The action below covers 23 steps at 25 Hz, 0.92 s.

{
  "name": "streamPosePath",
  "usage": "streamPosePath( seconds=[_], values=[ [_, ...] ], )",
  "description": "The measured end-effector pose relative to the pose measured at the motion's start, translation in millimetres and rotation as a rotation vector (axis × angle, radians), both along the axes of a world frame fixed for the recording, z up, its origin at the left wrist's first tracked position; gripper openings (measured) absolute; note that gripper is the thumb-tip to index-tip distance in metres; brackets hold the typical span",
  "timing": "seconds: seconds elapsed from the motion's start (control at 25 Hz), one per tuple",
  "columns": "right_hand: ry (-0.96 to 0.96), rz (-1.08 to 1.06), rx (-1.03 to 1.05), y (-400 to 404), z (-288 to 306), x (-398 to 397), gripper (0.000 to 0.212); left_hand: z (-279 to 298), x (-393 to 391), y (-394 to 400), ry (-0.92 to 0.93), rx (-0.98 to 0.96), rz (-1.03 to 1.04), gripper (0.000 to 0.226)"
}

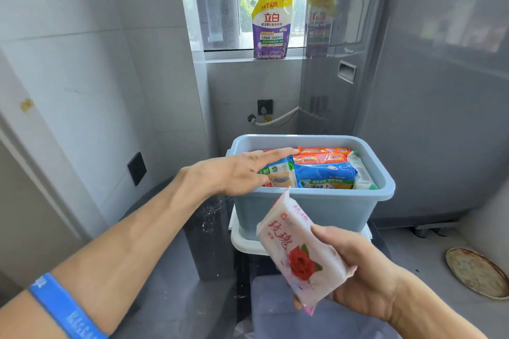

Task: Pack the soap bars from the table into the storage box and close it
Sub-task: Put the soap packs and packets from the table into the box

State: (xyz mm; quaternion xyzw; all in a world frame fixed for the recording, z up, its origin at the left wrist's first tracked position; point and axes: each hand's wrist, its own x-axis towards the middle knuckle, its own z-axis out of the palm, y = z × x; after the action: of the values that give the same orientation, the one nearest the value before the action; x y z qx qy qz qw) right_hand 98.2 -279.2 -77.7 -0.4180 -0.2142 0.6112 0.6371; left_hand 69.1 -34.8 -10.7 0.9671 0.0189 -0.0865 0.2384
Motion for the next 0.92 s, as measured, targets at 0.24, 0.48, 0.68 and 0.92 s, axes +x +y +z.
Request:
streamPosePath(
  seconds=[0.24, 0.48, 0.68, 0.92],
  values=[
    [-0.156, -0.035, 0.061, 2, 21, -6, 0.044, -17, -3, -4, -0.244, 0.167, -0.059, 0.044],
    [-0.412, -0.393, 0.088, -15, 40, 15, 0.048, -40, -9, -11, -0.539, 0.246, 0.085, 0.059],
    [-0.993, -0.729, 0.234, 10, 79, 49, 0.033, -39, -11, -15, -0.594, 0.269, 0.098, 0.054],
    [-1.642, -0.338, -0.222, 11, 59, 94, 0.047, -41, -11, -14, -0.612, 0.271, 0.117, 0.057]
  ],
)
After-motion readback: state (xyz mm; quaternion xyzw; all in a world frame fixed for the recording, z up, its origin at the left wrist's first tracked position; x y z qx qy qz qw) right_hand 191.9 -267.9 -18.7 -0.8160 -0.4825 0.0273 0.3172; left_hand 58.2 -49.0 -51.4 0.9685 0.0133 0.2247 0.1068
